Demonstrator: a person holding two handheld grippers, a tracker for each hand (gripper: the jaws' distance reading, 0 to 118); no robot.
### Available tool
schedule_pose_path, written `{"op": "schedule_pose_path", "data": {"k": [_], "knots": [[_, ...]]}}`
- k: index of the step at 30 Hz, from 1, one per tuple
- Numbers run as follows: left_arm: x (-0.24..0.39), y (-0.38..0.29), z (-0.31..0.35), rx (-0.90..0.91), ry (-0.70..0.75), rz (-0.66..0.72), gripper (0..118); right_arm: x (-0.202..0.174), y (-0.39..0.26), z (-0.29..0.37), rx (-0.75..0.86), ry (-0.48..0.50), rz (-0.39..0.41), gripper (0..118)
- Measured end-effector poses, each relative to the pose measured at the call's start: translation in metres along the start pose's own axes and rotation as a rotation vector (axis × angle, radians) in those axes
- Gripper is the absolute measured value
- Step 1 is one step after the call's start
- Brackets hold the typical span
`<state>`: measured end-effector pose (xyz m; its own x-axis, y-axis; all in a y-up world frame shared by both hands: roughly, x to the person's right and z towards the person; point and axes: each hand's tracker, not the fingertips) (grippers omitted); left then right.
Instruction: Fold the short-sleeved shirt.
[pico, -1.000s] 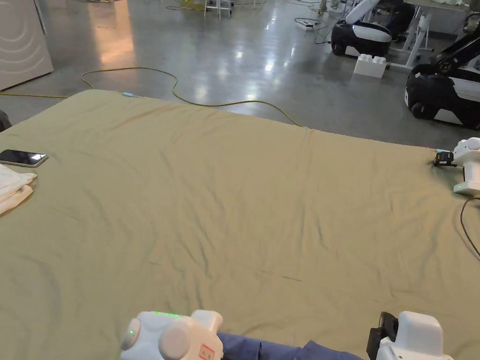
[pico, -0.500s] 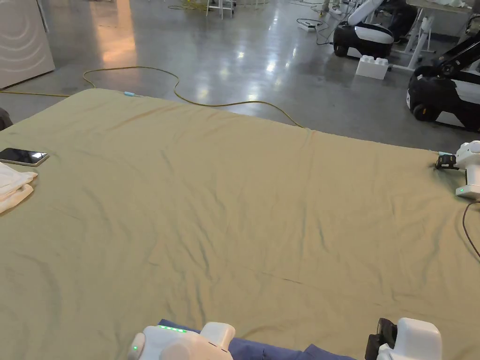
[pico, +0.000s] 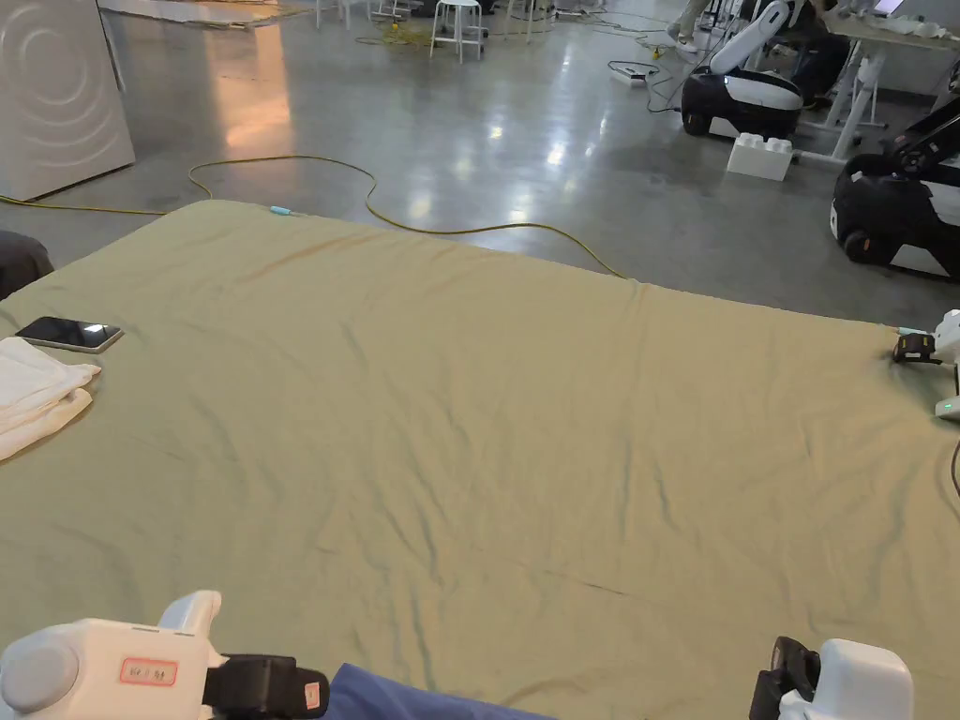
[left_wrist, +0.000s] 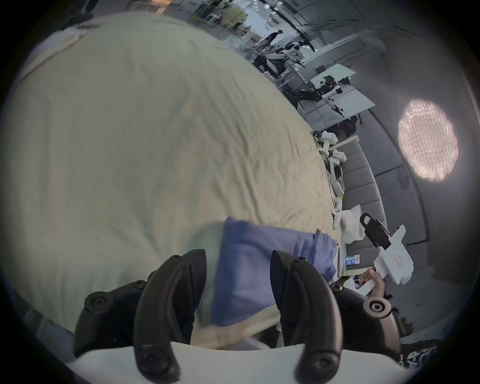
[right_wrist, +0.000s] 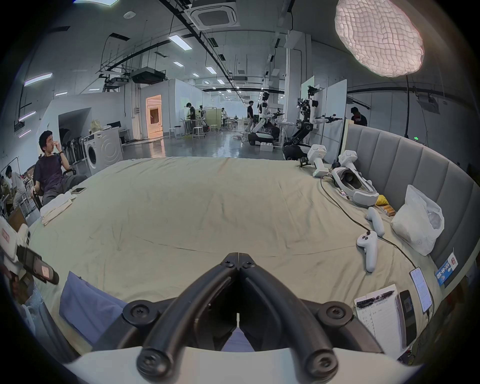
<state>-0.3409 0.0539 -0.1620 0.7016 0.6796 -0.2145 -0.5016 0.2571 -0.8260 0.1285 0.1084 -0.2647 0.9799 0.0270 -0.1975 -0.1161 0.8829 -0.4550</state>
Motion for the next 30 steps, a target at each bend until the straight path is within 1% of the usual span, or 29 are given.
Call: {"op": "schedule_pose_path", "data": {"k": [2,5,8,9,11,12,14,15,16,17,19,21,25,28,30], "knots": [[-0.016,-0.008,-0.010,-0.038,-0.055,0.029,57,-0.001,-0.001,0.000,-0.004,0.000,-0.002,0],[-0.055,-0.011,-0.035,-0.073,-0.141,0.143,57,-0.001,-0.003,0.000,-0.010,-0.003,-0.001,0],[-0.065,-0.016,-0.036,0.005,-0.311,0.202,57,-0.001,-0.004,0.001,-0.014,-0.005,0.000,0],[-0.067,-0.016,-0.040,0.005,-0.339,0.231,57,-0.001,-0.004,0.001,-0.017,-0.007,0.002,0],[-0.065,-0.018,-0.049,-0.012,-0.340,0.219,57,-0.001,-0.005,0.001,-0.020,-0.008,0.002,0],[-0.038,-0.026,-0.041,-0.018,-0.344,0.198,57,0.000,-0.006,0.001,-0.022,-0.009,0.001,0],[-0.029,-0.029,-0.045,-0.015,-0.345,0.158,54,0.000,-0.006,0.001,-0.026,-0.011,0.000,0],[-0.024,-0.030,-0.046,-0.009,-0.332,0.153,46,0.000,-0.006,0.002,-0.028,-0.013,0.000,0],[-0.036,-0.025,-0.049,-0.004,-0.320,0.146,33,0.000,-0.007,0.002,-0.030,-0.013,-0.002,0],[-0.034,-0.024,-0.050,-0.002,-0.292,0.128,21,0.000,-0.007,0.002,-0.031,-0.013,-0.004,0],[-0.028,-0.026,-0.051,0.014,-0.223,0.091,19,0.000,-0.008,0.002,-0.034,-0.012,-0.005,0],[-0.018,-0.033,-0.053,0.016,-0.255,0.097,16,0.000,-0.009,0.001,-0.037,-0.011,-0.008,0],[-0.006,-0.028,-0.040,0.038,-0.235,0.082,12,-0.001,-0.009,0.001,-0.041,-0.005,-0.014,0],[0.005,-0.019,-0.019,0.052,-0.217,0.029,12,0.000,-0.009,0.001,-0.041,-0.001,-0.008,0],[0.018,-0.011,0.003,0.070,-0.166,-0.041,12,0.002,-0.008,0.002,-0.040,-0.001,-0.005,0]]}}
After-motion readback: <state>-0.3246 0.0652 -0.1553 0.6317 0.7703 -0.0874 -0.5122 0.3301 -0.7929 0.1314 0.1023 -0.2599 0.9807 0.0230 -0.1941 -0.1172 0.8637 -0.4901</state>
